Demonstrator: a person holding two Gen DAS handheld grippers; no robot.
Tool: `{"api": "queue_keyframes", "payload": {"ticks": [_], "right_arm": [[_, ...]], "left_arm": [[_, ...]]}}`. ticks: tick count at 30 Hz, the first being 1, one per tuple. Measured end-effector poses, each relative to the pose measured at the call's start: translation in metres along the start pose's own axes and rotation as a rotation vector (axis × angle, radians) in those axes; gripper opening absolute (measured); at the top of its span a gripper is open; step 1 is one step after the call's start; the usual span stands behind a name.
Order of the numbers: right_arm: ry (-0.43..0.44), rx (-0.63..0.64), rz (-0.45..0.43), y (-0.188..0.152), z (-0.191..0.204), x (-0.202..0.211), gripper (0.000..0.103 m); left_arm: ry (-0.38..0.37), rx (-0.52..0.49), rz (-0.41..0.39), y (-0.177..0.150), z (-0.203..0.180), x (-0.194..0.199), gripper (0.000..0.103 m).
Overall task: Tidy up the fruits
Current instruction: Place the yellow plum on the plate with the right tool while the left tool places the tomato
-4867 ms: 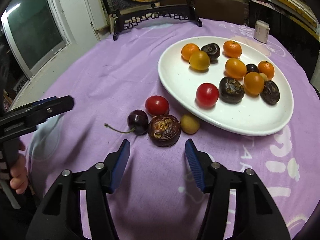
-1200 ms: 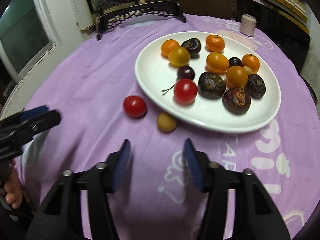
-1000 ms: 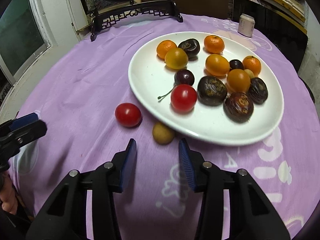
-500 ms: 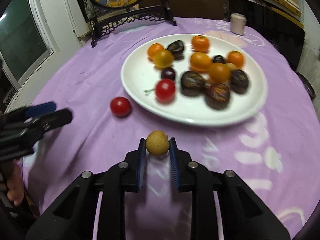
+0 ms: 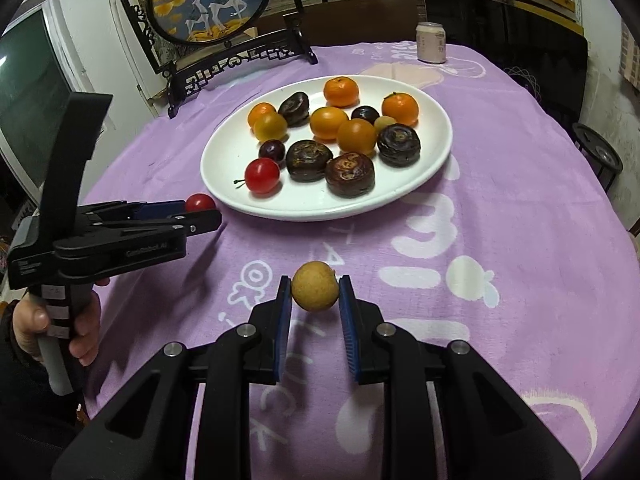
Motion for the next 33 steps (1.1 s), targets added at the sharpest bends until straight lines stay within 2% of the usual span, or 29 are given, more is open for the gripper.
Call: {"api": "queue_keyframes", "payload": {"ticks": [3, 5, 8, 14, 22, 26, 30, 33], "right_arm": [[0.004, -0.001, -0.001, 0.001, -0.002, 0.000, 0.024], [0.003, 0.000, -0.004, 0.000, -0.001, 0.001, 0.024], [0.003, -0.002, -0.007, 0.001, 0.000, 0.003, 0.024], [-0.004, -0.004, -0.015, 0.003, 0.004, 0.007, 0.024], [-0.002, 0.011, -0.022, 0.015, 0.007, 0.006, 0.024], [-0.023, 0.055, -0.045, 0.041, 0.004, 0.007, 0.024], [-0.029, 0.094, -0.055, 0.075, 0.000, -0.005, 0.024], [-0.067, 0.104, -0.040, 0.097, -0.008, -0.027, 0.024]], "left_arm": [[0.013, 0.012, 0.004, 0.001, 0.002, -0.006, 0.051], [0.029, 0.010, -0.008, 0.001, 0.001, -0.006, 0.041], [0.025, 0.020, -0.016, 0.002, 0.004, -0.004, 0.033], [-0.011, 0.047, -0.047, 0.001, 0.010, 0.012, 0.032], [-0.083, 0.052, -0.101, 0.002, 0.011, 0.054, 0.032], [-0.107, 0.028, -0.113, 0.025, -0.001, 0.066, 0.033], [-0.085, 0.017, -0.126, 0.067, -0.021, 0.056, 0.033], [-0.096, 0.024, -0.103, 0.093, -0.035, 0.039, 0.033]]}}
Point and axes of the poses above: each gripper's, at about its wrist camera, not at the fingertips, and x roughly against the way its jaws point, z to its left, y to its top, the point moved 1 cm from there along -x, roughly the way its jaws point, and after that the axes turned 15 degrees about x, right-handed, at the moved point
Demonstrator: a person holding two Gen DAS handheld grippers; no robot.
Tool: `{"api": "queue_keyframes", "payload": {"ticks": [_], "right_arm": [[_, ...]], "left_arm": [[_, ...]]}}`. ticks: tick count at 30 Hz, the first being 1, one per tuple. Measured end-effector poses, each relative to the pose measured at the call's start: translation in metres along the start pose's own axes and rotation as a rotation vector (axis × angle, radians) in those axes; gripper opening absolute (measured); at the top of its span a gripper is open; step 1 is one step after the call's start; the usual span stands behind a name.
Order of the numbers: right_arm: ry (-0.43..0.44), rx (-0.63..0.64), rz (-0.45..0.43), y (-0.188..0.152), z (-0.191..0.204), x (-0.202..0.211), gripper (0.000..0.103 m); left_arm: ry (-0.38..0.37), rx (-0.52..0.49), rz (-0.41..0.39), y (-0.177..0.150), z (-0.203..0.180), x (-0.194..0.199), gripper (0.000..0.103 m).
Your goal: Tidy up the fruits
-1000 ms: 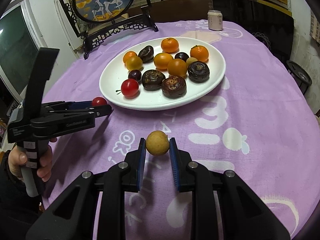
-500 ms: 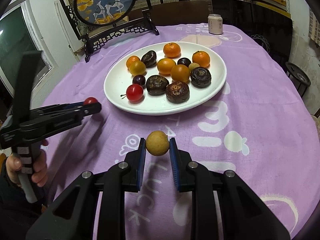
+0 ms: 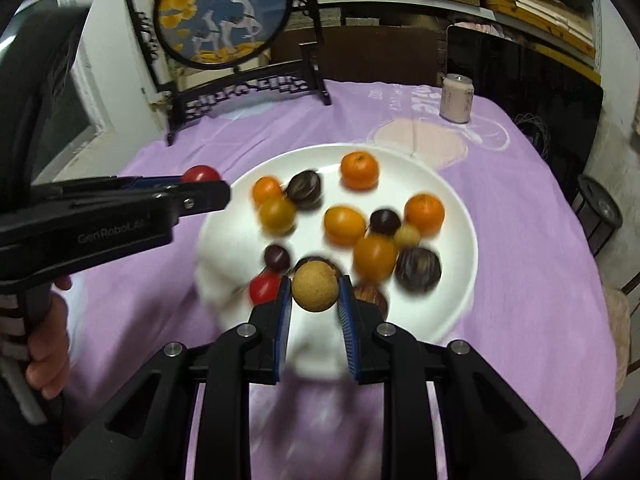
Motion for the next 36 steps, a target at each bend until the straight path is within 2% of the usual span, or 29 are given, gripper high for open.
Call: {"api": "queue_keyframes", "payload": {"ticks": [5, 10, 11, 12, 13, 14, 15, 16, 17, 19, 20, 21, 24, 28, 36], "right_arm": [[0.023, -0.028, 0.041, 0.006, -0.016, -0.032, 0.024], [0.026, -0.019, 0.047, 0.009, -0.018, -0.041, 0.024], [0.028, -0.021, 0.051, 0.009, -0.018, -0.043, 0.028], [0.037, -0.022, 0.043, 0.009, -0.019, -0.043, 0.040], [0.031, -0.023, 0.035, 0.010, -0.018, -0.041, 0.052], [-0.005, -0.021, 0.037, 0.010, -0.017, -0.038, 0.062], [-0.054, -0.006, 0.037, 0.010, -0.016, -0.034, 0.067], [-0.078, 0.007, 0.034, 0.009, -0.015, -0.028, 0.070], [-0.093, 0.012, 0.034, 0.008, -0.014, -0.023, 0.077], [-0.114, -0.001, 0.020, -0.001, -0.012, -0.003, 0.086], [-0.122, -0.012, 0.008, -0.006, -0.011, 0.008, 0.095], [-0.132, -0.021, -0.001, -0.012, -0.011, 0.015, 0.098], [-0.167, -0.042, -0.015, -0.028, -0.005, 0.039, 0.100], [-0.216, -0.048, 0.016, -0.048, 0.006, 0.056, 0.101], [-0.198, -0.078, 0.035, -0.066, 0.021, 0.071, 0.101]], "left_arm": [[-0.006, 0.015, 0.073, 0.014, -0.013, -0.044, 0.033], [-0.006, 0.023, 0.108, 0.011, -0.012, -0.064, 0.033], [-0.004, 0.025, 0.113, 0.011, -0.012, -0.066, 0.033], [0.003, 0.027, 0.117, 0.010, -0.012, -0.067, 0.034], [0.004, 0.031, 0.114, 0.011, -0.011, -0.066, 0.043], [0.006, 0.032, 0.106, 0.011, -0.010, -0.064, 0.071], [0.011, 0.033, 0.085, 0.010, -0.010, -0.059, 0.082], [0.024, 0.035, 0.042, 0.009, -0.008, -0.049, 0.088], [0.027, 0.030, 0.017, 0.007, -0.008, -0.040, 0.089], [0.024, 0.023, -0.003, 0.001, -0.006, -0.023, 0.096], [0.026, 0.026, -0.028, -0.006, -0.003, -0.011, 0.097], [0.030, 0.020, -0.049, -0.014, -0.001, 0.001, 0.098], [0.046, 0.007, -0.101, -0.038, 0.004, 0.031, 0.099], [0.065, -0.007, -0.140, -0.076, 0.014, 0.066, 0.099], [0.078, 0.036, -0.159, -0.113, 0.035, 0.101, 0.099]]}}
Point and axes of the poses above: each gripper's, at about its wrist camera, not at the fingertips, and x roughly against the way its jaws point, z to its left, y to its top, the point moved 1 cm from there along -x, roughly the way its jaws point, and after that the axes turned 15 degrees about x, right-handed, at the moved point
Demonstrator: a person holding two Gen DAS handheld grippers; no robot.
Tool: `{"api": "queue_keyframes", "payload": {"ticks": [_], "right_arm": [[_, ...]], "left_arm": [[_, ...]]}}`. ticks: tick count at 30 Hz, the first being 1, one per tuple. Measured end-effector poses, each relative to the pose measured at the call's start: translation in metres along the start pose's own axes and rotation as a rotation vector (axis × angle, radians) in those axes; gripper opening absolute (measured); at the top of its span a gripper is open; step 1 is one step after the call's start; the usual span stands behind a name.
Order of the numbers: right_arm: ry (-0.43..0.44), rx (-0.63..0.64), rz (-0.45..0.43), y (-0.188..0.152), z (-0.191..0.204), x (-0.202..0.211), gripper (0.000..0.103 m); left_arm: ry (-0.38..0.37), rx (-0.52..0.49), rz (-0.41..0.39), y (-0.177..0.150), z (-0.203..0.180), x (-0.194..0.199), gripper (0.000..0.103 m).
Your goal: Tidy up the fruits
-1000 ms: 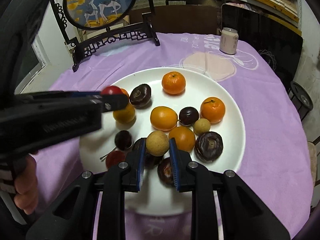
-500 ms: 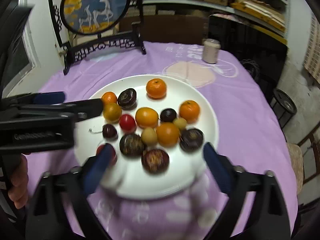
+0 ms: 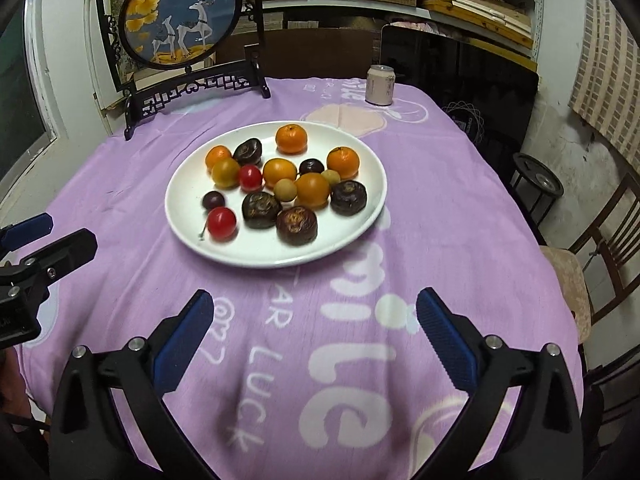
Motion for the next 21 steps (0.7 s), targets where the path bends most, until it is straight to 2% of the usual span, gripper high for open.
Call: {"api": "queue_keyframes", "payload": {"ticks": [9, 21], "right_arm": [[0.006, 0.013, -0.024, -0.004, 0.015, 0.018, 0.101], [0.020, 0.030, -0.017, -0.001, 0.024, 0.016, 0.101]], "left_arm": [[-0.016, -0.005, -0.011, -0.005, 0.003, 0.017, 0.099], [0.006, -0.007, -0.011, -0.001, 0.006, 0.012, 0.101]]}}
Point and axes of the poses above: each gripper's, at about its wrist camera, not at the fingertips, and x roughly against the way its jaws point, z to its left, y to its top, the point moved 1 cm from there along -x, roughly the way its jaws point, and after that the axes turned 15 degrees about x, right-handed, at the moved point
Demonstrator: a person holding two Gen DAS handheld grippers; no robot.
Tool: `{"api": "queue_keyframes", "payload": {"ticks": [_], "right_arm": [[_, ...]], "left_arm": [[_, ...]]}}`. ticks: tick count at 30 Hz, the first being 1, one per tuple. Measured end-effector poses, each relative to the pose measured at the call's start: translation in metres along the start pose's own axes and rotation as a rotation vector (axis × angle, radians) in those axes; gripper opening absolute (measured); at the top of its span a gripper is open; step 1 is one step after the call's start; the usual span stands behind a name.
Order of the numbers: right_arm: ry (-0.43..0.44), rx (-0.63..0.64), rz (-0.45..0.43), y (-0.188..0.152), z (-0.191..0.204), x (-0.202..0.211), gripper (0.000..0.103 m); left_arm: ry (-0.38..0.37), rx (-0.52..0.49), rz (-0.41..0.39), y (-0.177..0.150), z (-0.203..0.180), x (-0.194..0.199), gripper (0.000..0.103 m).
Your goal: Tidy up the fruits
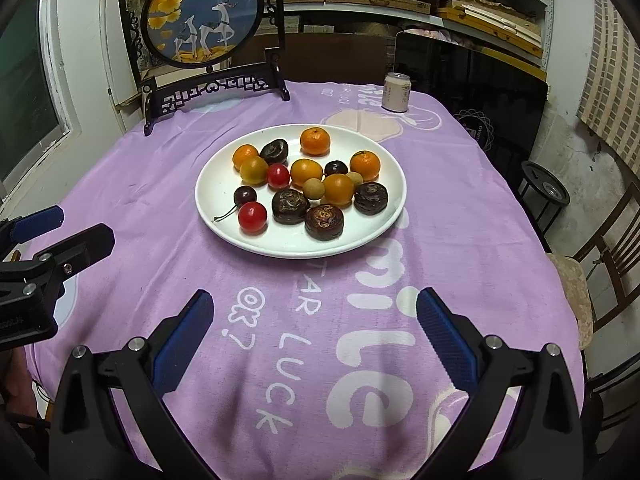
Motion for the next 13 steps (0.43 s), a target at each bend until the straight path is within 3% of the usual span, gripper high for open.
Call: {"api": "queue_keyframes", "payload": {"ticks": [13], "right_arm": [[0.003, 0.000, 0.001, -0.0002, 0.0003, -0.0007, 0.101]], "left_arm": [[0.003, -0.004, 0.024, -0.0024, -0.0014, -0.0027, 0.101]]}}
Point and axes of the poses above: each gripper's, at about its wrist camera, not at the fingertips, and x roughly against the way its jaws point, z to its left, y to its top, the point moved 1 cm from there along -x, roughly the way its jaws point, and after that the axes turned 15 degrees about x, right-handed, at the moved point
